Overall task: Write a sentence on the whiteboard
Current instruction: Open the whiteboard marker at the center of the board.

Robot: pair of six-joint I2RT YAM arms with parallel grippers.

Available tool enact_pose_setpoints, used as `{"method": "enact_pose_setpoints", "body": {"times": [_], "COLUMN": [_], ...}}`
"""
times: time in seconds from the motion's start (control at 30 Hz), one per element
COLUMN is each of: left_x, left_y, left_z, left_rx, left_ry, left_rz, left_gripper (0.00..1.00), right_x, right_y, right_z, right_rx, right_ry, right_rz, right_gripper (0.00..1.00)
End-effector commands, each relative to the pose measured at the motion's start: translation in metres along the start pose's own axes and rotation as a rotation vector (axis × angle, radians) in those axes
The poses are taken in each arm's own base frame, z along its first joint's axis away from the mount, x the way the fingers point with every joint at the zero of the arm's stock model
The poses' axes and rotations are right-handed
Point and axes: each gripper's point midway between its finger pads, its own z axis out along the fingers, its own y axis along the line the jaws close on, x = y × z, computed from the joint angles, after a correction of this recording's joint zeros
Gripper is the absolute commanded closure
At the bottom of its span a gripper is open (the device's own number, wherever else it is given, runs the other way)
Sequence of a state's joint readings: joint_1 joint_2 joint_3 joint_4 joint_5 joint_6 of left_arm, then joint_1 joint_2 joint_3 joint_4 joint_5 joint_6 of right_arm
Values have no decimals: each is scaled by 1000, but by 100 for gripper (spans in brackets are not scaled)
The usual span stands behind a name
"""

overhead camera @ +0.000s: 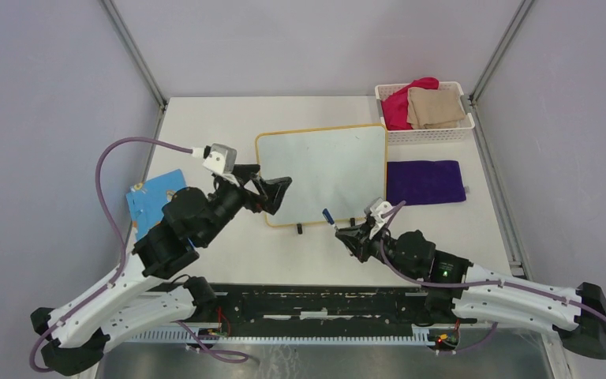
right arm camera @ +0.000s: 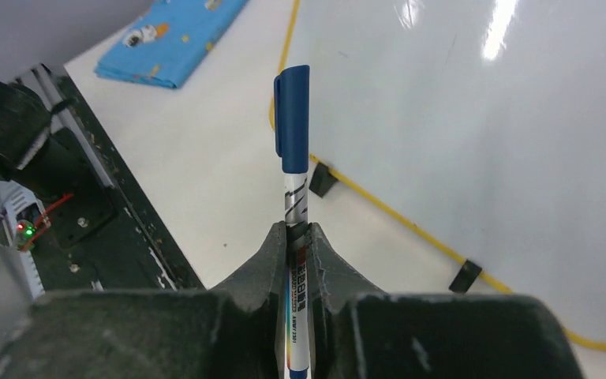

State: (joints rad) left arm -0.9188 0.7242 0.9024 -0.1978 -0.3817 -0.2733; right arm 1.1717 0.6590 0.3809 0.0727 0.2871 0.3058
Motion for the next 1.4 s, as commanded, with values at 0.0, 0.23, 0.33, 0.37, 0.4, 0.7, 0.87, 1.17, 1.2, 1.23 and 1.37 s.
{"method": "enact_pose_setpoints", "body": {"times": [0.0, 0.23, 0.33, 0.37, 0.4, 0.7, 0.87, 1.17, 1.2, 1.23, 1.37], "left_x": [-29, -8, -7, -4, -3, 2, 7, 14, 14, 14, 15], "left_y": [-82, -111, -120, -122, -124, -134, -138, -135, -134, -133, -130], "left_z": [-30, -28, -26, -26, -25, -24, -25, -26, -26, -26, -26], "left_rx": [449, 583, 630, 642, 648, 703, 732, 728, 721, 718, 705], "left_ry": [-34, 68, 69, 76, 83, 99, 116, 121, 118, 118, 112], "left_rz": [-158, -236, -257, -262, -267, -294, -281, -262, -259, -257, -251], "left_gripper": [0, 0, 0, 0, 0, 9, 21, 40, 42, 45, 52], "right_x": [-53, -97, -111, -116, -119, -139, -144, -151, -151, -151, -150], "right_y": [20, 53, 61, 64, 66, 75, 76, 81, 81, 81, 81], "right_z": [-6, -19, -24, -25, -27, -31, -31, -29, -29, -27, -24], "right_rx": [-112, -287, -328, -341, -354, -390, -394, -404, -403, -401, -392], "right_ry": [-232, -418, -470, -485, -497, -543, -555, -542, -539, -535, -519], "right_rz": [-23, -8, 1, 1, 2, 9, 37, 65, 69, 69, 72], "right_gripper": [100, 100, 100, 100, 100, 100, 100, 100, 100, 100, 100]}}
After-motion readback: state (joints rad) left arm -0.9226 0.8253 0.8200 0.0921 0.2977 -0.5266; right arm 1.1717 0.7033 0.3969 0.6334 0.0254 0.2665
